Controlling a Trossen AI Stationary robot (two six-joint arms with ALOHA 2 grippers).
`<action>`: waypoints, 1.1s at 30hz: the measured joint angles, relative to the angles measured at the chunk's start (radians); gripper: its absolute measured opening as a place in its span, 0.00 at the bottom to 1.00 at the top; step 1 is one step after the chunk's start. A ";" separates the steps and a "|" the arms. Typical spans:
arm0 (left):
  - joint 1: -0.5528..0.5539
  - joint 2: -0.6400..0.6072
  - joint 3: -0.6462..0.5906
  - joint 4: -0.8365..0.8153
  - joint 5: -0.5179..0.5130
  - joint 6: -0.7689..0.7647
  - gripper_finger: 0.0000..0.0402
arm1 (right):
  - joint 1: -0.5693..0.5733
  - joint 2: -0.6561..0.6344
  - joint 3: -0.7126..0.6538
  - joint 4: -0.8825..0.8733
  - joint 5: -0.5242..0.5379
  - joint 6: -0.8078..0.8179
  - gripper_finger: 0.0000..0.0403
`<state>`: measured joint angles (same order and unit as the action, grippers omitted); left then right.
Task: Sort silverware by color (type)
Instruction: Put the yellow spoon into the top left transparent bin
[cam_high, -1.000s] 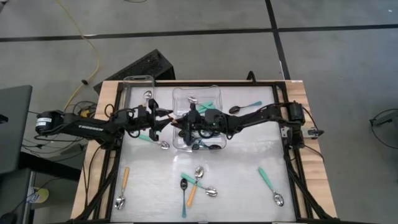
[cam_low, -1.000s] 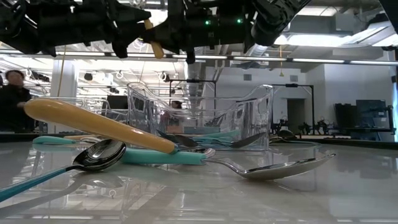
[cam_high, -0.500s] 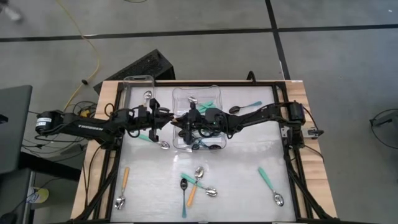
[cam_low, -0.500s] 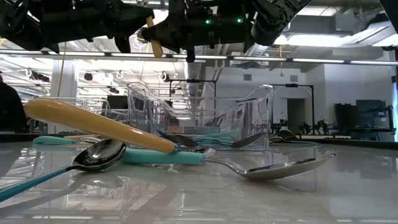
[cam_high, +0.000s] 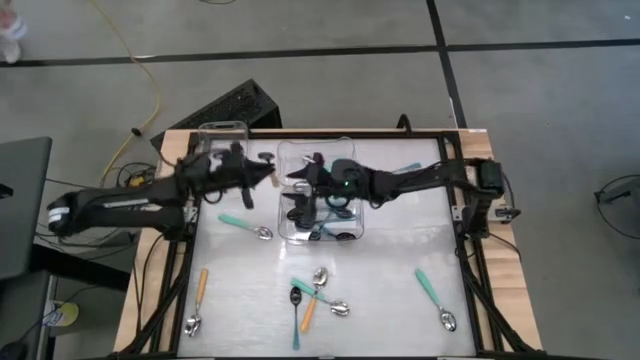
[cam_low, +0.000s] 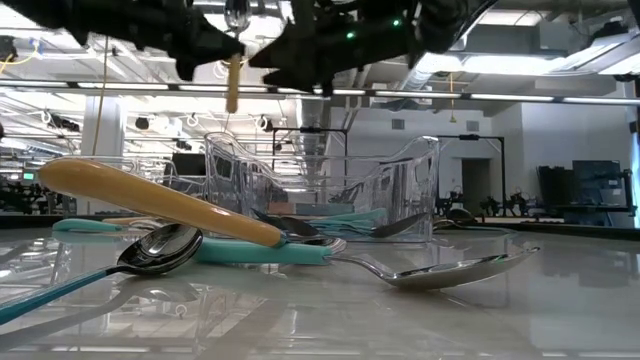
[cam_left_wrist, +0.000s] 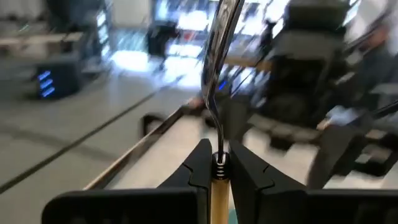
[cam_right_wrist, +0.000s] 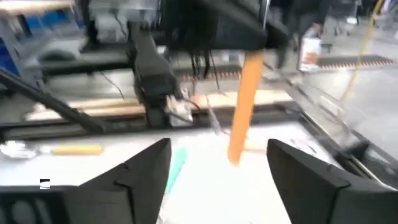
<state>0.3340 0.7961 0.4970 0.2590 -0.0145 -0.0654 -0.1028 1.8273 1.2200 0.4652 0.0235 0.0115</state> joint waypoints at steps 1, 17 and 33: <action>0.027 -0.018 0.045 -0.114 -0.013 0.018 0.03 | -0.007 -0.023 0.000 -0.052 0.000 -0.008 0.73; 0.501 0.084 0.252 -0.898 -0.091 0.011 0.03 | -0.043 -0.248 0.000 -0.484 0.025 -0.050 0.76; 0.621 0.223 0.274 -1.061 -0.148 0.011 0.42 | -0.056 -0.384 -0.001 -0.727 0.031 0.039 0.76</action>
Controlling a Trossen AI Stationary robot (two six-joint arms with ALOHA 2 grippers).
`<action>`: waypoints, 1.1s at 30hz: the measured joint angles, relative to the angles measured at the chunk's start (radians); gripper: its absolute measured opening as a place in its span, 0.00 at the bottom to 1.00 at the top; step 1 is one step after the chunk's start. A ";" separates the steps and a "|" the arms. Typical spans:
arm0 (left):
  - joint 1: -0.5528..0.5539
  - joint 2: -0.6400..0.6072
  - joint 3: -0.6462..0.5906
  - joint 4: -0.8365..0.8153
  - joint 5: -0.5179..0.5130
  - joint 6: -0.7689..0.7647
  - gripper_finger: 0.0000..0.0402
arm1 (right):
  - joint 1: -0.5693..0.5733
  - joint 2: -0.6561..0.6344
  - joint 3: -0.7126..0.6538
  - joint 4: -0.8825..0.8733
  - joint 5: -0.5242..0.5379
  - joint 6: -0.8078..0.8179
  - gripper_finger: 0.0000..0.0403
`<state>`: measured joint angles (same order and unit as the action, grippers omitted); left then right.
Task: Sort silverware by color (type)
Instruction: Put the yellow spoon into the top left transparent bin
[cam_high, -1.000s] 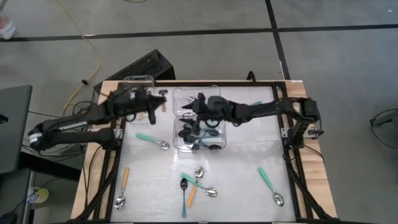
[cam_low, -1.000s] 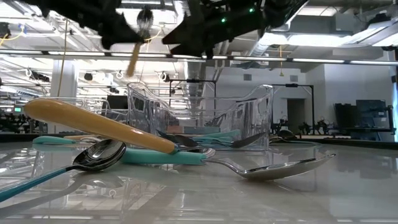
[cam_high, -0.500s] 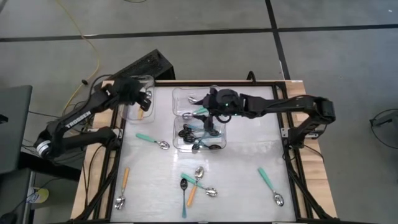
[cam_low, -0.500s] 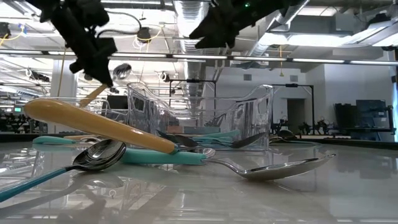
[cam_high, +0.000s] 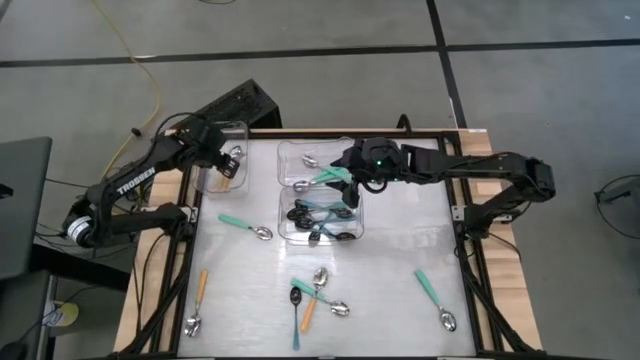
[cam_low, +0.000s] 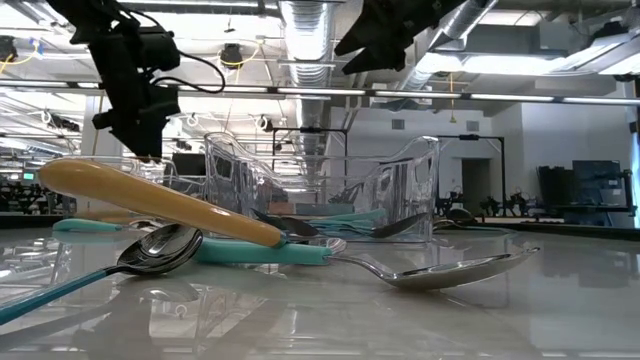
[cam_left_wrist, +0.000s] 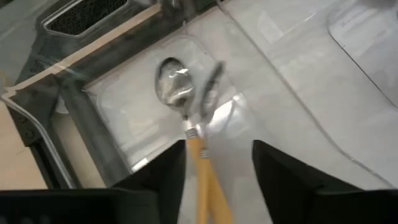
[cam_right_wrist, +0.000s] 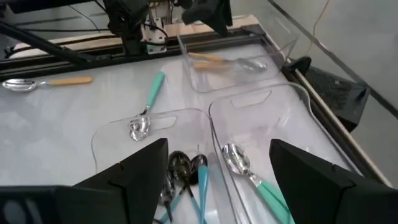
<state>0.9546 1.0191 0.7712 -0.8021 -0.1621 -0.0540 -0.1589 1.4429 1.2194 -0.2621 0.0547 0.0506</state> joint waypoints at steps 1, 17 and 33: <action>0.000 0.000 0.000 0.000 0.001 0.000 0.45 | 0.000 0.000 0.000 -0.005 0.000 0.008 0.76; -0.104 -0.262 0.019 -0.021 0.380 -0.034 0.54 | 0.182 0.072 -0.001 0.048 0.004 0.137 0.76; -0.800 -0.587 -0.320 0.461 0.212 -0.411 0.44 | 0.407 0.255 0.000 0.330 0.135 0.160 0.76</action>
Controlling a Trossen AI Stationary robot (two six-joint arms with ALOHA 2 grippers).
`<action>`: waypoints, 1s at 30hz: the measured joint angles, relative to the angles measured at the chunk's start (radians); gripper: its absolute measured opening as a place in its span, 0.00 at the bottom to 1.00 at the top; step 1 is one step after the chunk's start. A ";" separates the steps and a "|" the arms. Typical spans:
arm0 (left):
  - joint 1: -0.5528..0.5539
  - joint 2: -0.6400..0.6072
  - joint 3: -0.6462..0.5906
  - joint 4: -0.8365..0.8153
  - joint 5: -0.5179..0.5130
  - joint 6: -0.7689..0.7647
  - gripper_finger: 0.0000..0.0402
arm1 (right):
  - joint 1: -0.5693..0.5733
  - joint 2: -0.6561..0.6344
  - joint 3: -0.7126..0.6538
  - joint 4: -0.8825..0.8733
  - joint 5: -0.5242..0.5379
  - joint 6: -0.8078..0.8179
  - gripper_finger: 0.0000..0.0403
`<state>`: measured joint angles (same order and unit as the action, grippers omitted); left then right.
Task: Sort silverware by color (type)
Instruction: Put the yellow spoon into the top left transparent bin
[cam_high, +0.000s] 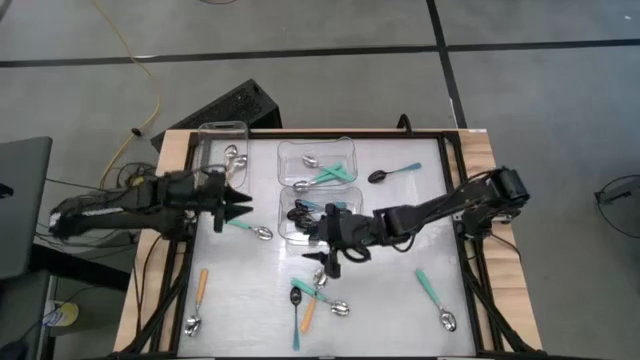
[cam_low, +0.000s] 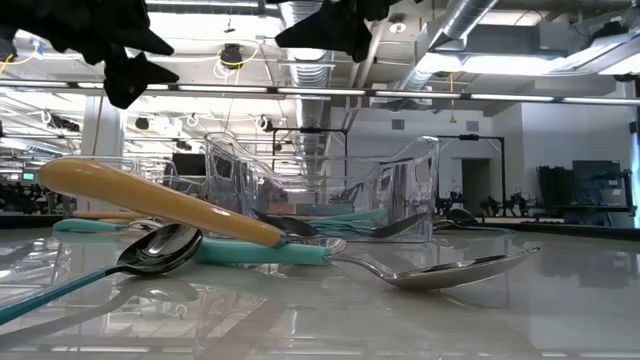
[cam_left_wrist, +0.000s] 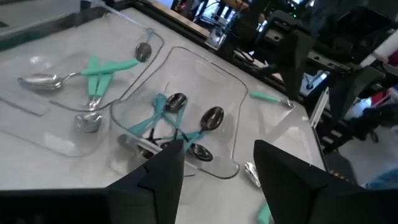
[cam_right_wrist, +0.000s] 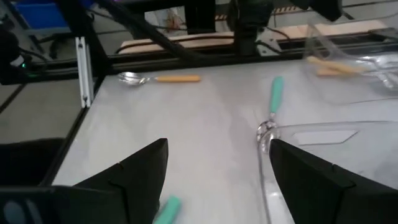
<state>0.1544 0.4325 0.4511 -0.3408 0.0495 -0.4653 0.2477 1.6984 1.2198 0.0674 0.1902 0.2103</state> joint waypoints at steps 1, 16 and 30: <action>-0.042 0.011 0.000 0.007 -0.057 -0.001 0.44 | 0.006 0.011 0.000 0.008 0.000 0.003 0.76; -0.313 0.153 0.000 0.047 -0.656 -0.021 0.34 | 0.069 0.044 -0.001 0.091 -0.001 0.029 0.76; -0.312 0.190 0.000 0.078 -0.772 -0.171 0.22 | 0.079 0.043 0.000 0.095 -0.001 0.027 0.76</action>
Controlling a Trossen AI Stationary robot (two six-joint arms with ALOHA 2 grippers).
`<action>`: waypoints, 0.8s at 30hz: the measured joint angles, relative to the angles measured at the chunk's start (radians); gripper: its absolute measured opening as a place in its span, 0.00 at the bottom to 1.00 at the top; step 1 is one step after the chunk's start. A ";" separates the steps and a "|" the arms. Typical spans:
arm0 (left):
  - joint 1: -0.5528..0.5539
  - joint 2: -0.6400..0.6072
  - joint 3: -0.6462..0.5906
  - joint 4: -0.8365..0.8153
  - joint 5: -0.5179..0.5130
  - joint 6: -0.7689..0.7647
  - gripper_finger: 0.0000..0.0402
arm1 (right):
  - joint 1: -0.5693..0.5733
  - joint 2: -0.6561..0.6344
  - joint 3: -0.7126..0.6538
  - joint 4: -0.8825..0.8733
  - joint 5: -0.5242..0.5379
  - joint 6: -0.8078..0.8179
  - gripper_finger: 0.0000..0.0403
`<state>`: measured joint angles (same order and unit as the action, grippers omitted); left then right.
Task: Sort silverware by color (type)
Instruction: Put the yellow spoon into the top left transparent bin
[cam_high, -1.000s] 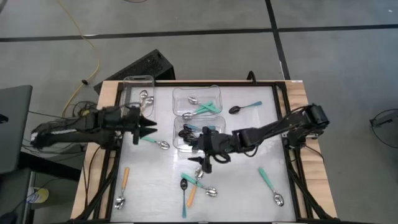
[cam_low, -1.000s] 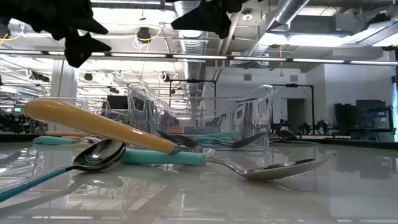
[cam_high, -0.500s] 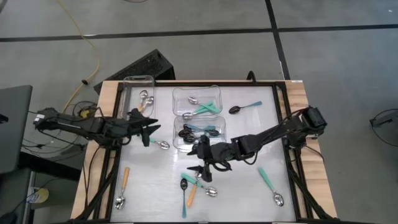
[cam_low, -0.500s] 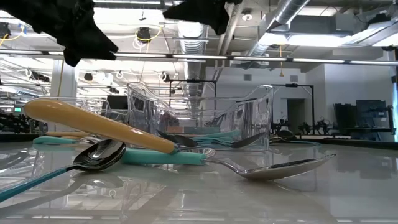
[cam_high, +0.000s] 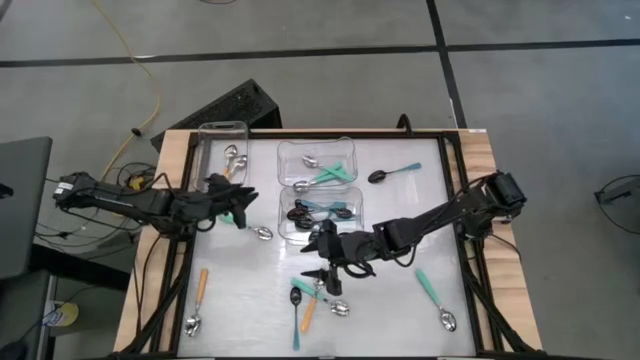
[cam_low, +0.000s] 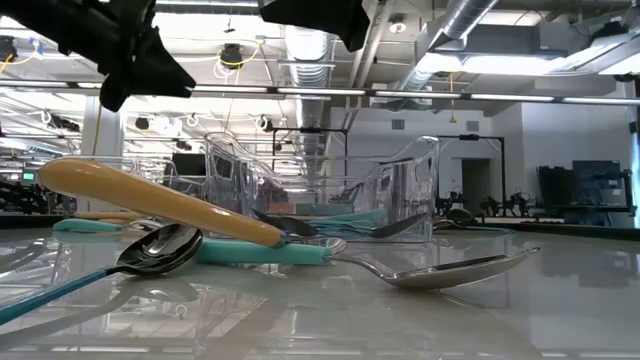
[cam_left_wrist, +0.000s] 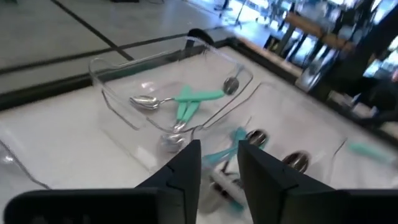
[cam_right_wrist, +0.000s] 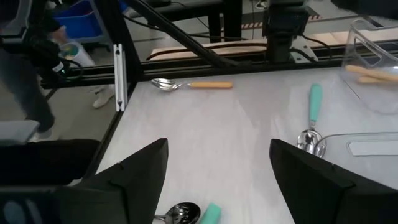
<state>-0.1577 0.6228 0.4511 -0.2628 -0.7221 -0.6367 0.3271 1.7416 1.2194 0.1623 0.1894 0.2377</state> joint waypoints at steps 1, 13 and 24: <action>0.000 -0.003 0.000 0.007 -0.001 -0.030 0.21 | 0.000 0.000 0.000 0.000 0.000 -0.001 0.76; 0.002 -0.003 0.000 0.047 0.145 0.234 0.05 | 0.000 0.000 0.000 -0.008 -0.006 -0.010 0.76; 0.002 -0.068 0.036 0.059 0.591 0.572 0.03 | 0.045 0.048 -0.003 -0.128 -0.122 -0.091 0.76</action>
<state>-0.1558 0.5543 0.4873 -0.2034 -0.1310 -0.0647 0.3720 1.7893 1.2166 0.0348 0.0678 0.1466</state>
